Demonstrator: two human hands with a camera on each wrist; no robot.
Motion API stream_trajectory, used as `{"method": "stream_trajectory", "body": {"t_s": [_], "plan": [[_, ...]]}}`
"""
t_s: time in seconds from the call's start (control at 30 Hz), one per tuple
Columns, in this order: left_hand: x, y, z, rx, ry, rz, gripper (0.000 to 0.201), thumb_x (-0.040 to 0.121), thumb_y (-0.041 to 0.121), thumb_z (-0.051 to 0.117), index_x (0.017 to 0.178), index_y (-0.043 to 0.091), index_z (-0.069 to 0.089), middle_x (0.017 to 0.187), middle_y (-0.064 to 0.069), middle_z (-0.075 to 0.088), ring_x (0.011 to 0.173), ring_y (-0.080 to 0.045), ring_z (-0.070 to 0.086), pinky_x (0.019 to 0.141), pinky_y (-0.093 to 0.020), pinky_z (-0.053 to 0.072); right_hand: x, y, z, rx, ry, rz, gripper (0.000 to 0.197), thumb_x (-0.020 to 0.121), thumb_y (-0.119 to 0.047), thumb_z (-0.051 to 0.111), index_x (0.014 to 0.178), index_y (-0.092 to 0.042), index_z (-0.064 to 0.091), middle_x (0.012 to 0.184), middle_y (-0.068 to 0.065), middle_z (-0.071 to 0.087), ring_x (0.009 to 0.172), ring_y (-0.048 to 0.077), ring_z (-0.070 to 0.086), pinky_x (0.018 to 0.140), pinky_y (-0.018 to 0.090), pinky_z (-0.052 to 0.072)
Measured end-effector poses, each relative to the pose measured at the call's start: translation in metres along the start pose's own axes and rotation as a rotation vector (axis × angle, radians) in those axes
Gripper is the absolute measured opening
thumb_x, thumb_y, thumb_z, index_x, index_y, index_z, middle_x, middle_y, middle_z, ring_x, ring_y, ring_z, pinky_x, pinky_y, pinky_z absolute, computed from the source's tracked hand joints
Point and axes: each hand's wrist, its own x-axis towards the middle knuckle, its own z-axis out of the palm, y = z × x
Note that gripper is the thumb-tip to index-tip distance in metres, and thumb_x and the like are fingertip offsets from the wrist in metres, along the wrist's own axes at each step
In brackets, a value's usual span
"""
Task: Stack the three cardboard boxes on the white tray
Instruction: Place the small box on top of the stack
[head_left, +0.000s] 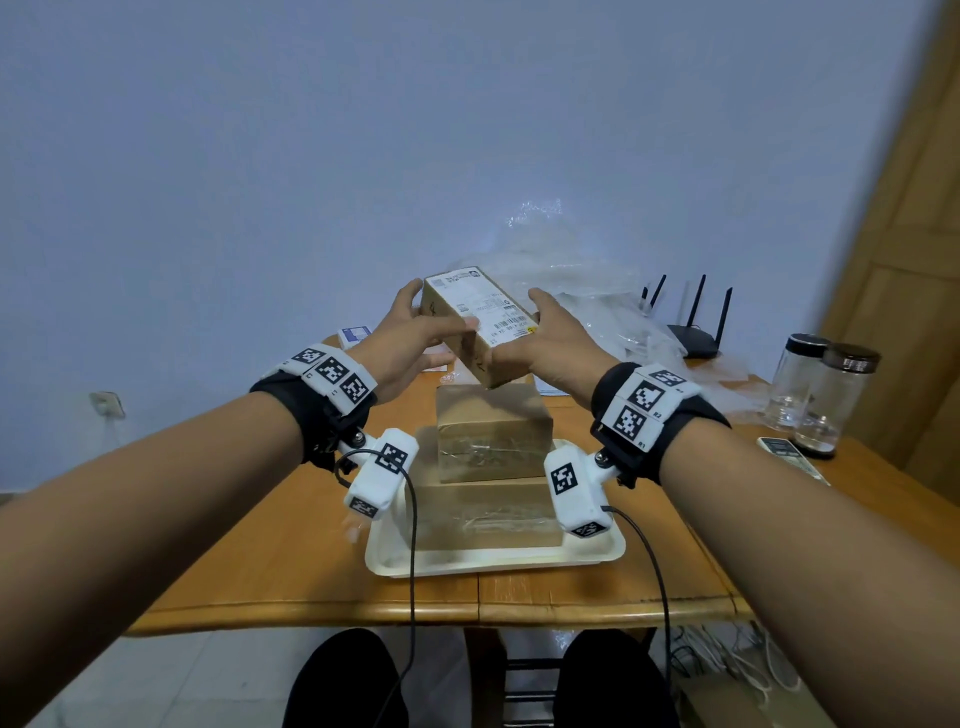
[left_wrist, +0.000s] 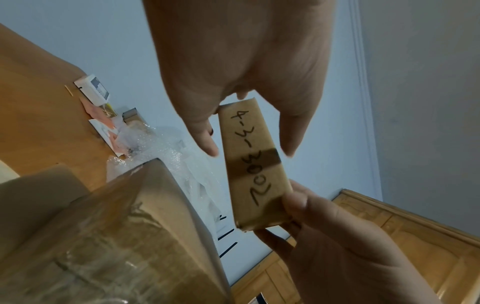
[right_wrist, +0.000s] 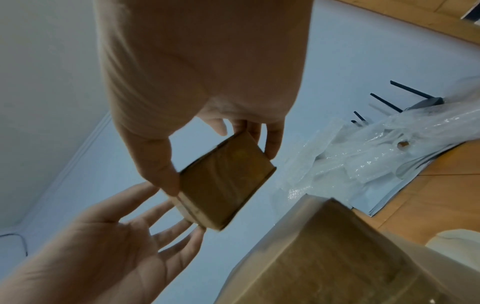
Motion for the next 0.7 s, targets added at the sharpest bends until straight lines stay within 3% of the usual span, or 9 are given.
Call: {"method": "stream_trajectory", "body": {"t_s": [0.07,0.17,0.2,0.3,0.4,0.47,0.53,0.6,0.7], "plan": [[0.002,0.003,-0.004,0.074,0.089,-0.008,0.065,0.087,0.039,0.077,0.145,0.022,0.053,0.14,-0.003,0.058,0.129,-0.025,0.053,0.084,-0.032,0.053,0.0,-0.001,-0.002,0.003,0.029,-0.013,0.115,0.055,-0.029,0.074,0.158,-0.024,0.022,0.144,0.008,0.044,0.136,0.03,0.042,0.111,0.05,0.043],[0.004,0.002,-0.015,0.131,0.195,-0.003,0.071,0.074,0.059,0.075,0.129,0.014,0.07,0.133,-0.002,0.065,0.126,-0.024,0.057,0.084,-0.03,0.051,0.001,0.001,-0.011,0.091,0.085,-0.015,0.104,0.065,-0.018,0.071,0.157,-0.028,0.025,0.151,0.007,0.035,0.141,0.028,0.036,0.111,0.046,0.042],[0.003,0.001,-0.017,0.145,0.211,0.003,0.069,0.074,0.059,0.076,0.126,0.014,0.072,0.131,-0.002,0.067,0.125,-0.022,0.058,0.088,-0.032,0.052,0.001,0.003,-0.014,0.134,0.102,-0.018,0.098,0.071,-0.012,0.07,0.157,-0.027,0.027,0.15,0.007,0.035,0.14,0.027,0.037,0.105,0.04,0.046],[-0.008,-0.003,-0.015,0.202,0.173,0.004,0.049,0.089,0.051,0.073,0.124,0.017,0.074,0.126,0.001,0.071,0.124,-0.018,0.06,0.097,-0.041,0.051,0.002,0.01,-0.017,0.222,0.107,-0.008,0.078,0.087,0.0,0.06,0.156,-0.024,0.031,0.149,0.009,0.038,0.124,0.023,0.047,0.072,0.023,0.047],[-0.016,-0.008,-0.01,0.25,0.174,0.03,0.037,0.093,0.051,0.069,0.107,0.017,0.075,0.119,-0.002,0.073,0.117,-0.017,0.063,0.094,-0.04,0.051,0.003,0.014,-0.013,0.252,0.09,-0.012,0.068,0.091,0.002,0.051,0.154,-0.022,0.036,0.149,0.008,0.041,0.104,0.017,0.055,0.065,0.024,0.048],[-0.023,-0.008,-0.007,0.288,0.18,0.062,0.035,0.095,0.051,0.066,0.09,0.016,0.071,0.111,-0.004,0.073,0.108,-0.017,0.065,0.087,-0.032,0.049,0.003,0.017,-0.009,0.264,0.084,-0.011,0.065,0.092,0.003,0.047,0.152,-0.021,0.04,0.147,0.006,0.042,0.093,0.013,0.057,0.065,0.024,0.05],[-0.028,-0.01,-0.008,0.322,0.177,0.071,0.038,0.096,0.052,0.064,0.086,0.016,0.069,0.104,-0.001,0.073,0.101,-0.014,0.067,0.08,-0.027,0.048,0.004,0.022,-0.004,0.278,0.075,-0.006,0.065,0.09,0.004,0.045,0.15,-0.021,0.043,0.148,0.005,0.043,0.091,0.017,0.059,0.066,0.028,0.051],[-0.031,-0.015,-0.01,0.368,0.164,0.063,0.048,0.095,0.058,0.06,0.088,0.011,0.068,0.101,-0.001,0.074,0.097,-0.013,0.068,0.084,-0.031,0.05,0.004,0.029,-0.001,0.263,0.064,-0.009,0.067,0.088,0.005,0.046,0.149,-0.022,0.045,0.15,0.005,0.043,0.104,0.024,0.057,0.073,0.032,0.053],[-0.032,-0.028,-0.015,0.469,0.173,0.045,0.068,0.09,0.069,0.056,0.1,0.003,0.069,0.104,-0.01,0.072,0.1,-0.023,0.067,0.096,-0.042,0.05,0.004,0.037,0.006,0.185,0.038,-0.007,0.069,0.086,0.006,0.047,0.15,-0.022,0.044,0.152,0.006,0.042,0.127,0.024,0.049,0.101,0.041,0.052]]}}
